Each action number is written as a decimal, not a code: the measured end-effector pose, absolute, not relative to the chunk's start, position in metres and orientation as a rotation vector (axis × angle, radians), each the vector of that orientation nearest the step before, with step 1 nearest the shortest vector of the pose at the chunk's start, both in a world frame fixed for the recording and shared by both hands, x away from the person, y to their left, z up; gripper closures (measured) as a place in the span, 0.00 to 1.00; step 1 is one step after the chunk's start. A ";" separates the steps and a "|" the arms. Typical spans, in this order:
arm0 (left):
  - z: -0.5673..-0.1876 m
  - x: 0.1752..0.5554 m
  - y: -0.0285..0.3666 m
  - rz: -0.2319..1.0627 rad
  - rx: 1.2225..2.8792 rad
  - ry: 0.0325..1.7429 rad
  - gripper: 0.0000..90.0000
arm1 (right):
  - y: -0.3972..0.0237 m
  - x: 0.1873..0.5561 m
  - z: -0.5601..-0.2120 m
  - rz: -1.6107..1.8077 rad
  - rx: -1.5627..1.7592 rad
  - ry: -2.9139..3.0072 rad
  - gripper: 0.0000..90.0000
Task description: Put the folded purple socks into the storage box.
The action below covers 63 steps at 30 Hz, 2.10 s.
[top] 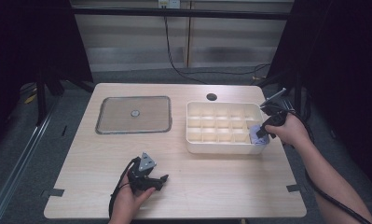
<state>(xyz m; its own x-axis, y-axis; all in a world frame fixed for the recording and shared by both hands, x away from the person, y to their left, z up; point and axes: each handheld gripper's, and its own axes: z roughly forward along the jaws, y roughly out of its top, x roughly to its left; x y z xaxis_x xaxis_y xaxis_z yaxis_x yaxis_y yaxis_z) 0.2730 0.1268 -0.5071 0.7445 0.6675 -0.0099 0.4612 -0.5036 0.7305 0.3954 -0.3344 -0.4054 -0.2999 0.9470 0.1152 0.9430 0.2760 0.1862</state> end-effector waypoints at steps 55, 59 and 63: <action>-0.507 0.273 0.127 0.352 2.192 0.844 0.26 | -0.319 0.391 -0.420 0.203 1.808 2.525 0.79; -0.507 0.273 0.127 0.352 2.192 0.844 0.26 | -0.319 0.391 -0.422 0.208 1.811 2.530 0.79; -0.507 0.273 0.127 0.352 2.192 0.844 0.26 | -0.320 0.391 -0.423 0.211 1.818 2.529 0.79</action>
<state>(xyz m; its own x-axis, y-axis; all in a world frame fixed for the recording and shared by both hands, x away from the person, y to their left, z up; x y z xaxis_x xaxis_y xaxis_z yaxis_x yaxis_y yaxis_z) 0.2733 0.1269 -0.5072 0.7448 0.6672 -0.0111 0.4616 -0.5031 0.7306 0.3910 -0.3197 -0.4232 -0.3217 0.9448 0.0623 0.9421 0.3127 0.1212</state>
